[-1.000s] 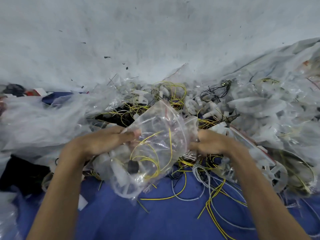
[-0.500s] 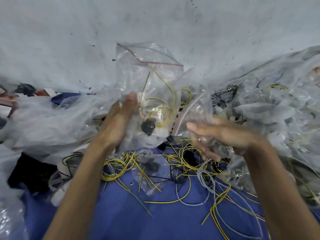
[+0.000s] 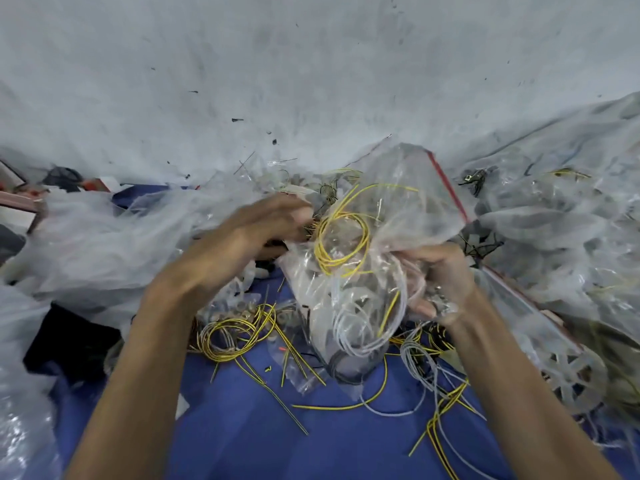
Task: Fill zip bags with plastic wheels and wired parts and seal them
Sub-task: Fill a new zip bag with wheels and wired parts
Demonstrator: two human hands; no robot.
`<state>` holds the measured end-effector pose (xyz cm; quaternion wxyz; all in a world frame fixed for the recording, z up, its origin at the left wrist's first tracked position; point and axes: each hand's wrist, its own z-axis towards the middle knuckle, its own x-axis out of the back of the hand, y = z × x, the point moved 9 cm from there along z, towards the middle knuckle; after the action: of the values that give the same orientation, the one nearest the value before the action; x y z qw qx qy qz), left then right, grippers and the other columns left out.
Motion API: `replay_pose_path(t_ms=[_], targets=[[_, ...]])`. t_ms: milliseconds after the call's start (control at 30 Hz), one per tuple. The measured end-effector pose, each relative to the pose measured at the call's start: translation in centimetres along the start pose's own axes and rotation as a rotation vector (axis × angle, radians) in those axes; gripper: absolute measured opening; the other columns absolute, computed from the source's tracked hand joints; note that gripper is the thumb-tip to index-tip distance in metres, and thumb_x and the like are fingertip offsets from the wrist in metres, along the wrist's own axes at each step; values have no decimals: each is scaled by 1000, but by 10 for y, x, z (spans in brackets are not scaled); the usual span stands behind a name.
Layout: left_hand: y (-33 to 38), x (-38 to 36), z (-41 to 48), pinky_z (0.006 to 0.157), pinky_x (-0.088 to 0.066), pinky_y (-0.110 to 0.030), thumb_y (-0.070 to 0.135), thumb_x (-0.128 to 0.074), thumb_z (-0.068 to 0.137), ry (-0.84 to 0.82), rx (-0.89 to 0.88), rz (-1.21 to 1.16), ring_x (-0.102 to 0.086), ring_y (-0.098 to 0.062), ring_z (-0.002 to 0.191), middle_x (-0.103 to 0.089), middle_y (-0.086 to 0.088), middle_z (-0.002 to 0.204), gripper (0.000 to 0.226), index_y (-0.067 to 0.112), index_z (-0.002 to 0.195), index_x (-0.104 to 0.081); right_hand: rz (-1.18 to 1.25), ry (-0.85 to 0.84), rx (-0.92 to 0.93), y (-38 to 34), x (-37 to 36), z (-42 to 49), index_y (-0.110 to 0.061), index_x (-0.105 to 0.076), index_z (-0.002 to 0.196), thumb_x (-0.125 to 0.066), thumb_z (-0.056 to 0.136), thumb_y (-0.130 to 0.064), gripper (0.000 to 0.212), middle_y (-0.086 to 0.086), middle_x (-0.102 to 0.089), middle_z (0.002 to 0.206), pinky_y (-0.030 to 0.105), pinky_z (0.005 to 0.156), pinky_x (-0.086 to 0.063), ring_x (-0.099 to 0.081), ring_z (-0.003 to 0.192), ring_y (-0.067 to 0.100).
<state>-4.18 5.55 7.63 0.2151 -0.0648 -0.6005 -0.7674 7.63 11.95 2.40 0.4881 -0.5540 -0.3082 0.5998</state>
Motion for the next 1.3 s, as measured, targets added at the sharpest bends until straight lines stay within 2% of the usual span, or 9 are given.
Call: replay_pose_path(t_ms=[100,233,367,567,700,767,900,1000,1300], targets=[[-2,-37,-4,77,-54,-24,43,-62,82,-220,-7,77,-67,-5,93,-72,9,99,25,28,99,-71,62,-11,18,-2,-2,-3,-2,-63,57,-69,74,-36,38,8,-48,33,7,29,-23,-35,18,15],[7,-31,1,53,-45,-9,30,-54,87,-78,-72,21,-65,-5,67,-67,9,70,22,11,88,-64,78,117,19,-6,16,-9,-5,-65,65,-32,87,-66,73,1,-48,34,9,28,-31,-41,21,7],[9,-6,1,51,-41,-27,23,-48,96,113,-124,146,-61,-23,70,-65,-20,78,24,3,85,-57,-7,177,53,-22,25,-16,14,-51,76,-42,56,-90,106,17,-42,41,11,30,-33,-41,22,14],[4,15,0,73,-42,-32,26,-50,96,279,-119,208,-59,-22,77,-67,-14,84,24,10,82,-61,-595,485,-35,-35,39,-33,-15,-51,84,-74,46,-74,74,17,-46,56,17,36,-31,-40,32,16],[-1,19,0,63,-45,-36,29,-51,94,267,-96,129,-62,-25,75,-66,-13,78,24,16,76,-60,-675,568,-24,-44,36,-34,1,-40,126,-70,62,-51,88,12,-56,53,13,33,-35,-42,30,14],[-5,22,-1,60,-46,-38,29,-50,93,259,-78,75,-63,-38,83,-63,-21,83,23,15,77,-58,-632,544,-6,-45,31,-33,4,-44,118,-65,64,-46,77,6,-55,47,13,31,-34,-41,29,13],[-9,23,-3,61,-53,-23,28,-49,90,226,-64,13,-69,-17,79,-69,3,74,22,10,80,-56,-578,495,41,-47,21,-31,-4,-56,76,-59,74,-43,40,6,-46,42,12,32,-31,-38,26,13],[-10,24,-5,76,-53,-34,25,-47,93,224,-68,37,-68,-17,80,-71,5,74,23,11,78,-58,-599,489,69,-49,19,-30,-19,-57,50,-56,80,-53,45,11,-51,47,19,39,-27,-38,27,14],[-9,20,-4,65,-53,-29,20,-44,97,195,-83,61,-68,-25,78,-72,-3,77,26,7,81,-60,-639,490,105,-54,19,-30,-18,-59,48,-56,82,-50,47,18,-53,50,16,35,-28,-38,27,15]])
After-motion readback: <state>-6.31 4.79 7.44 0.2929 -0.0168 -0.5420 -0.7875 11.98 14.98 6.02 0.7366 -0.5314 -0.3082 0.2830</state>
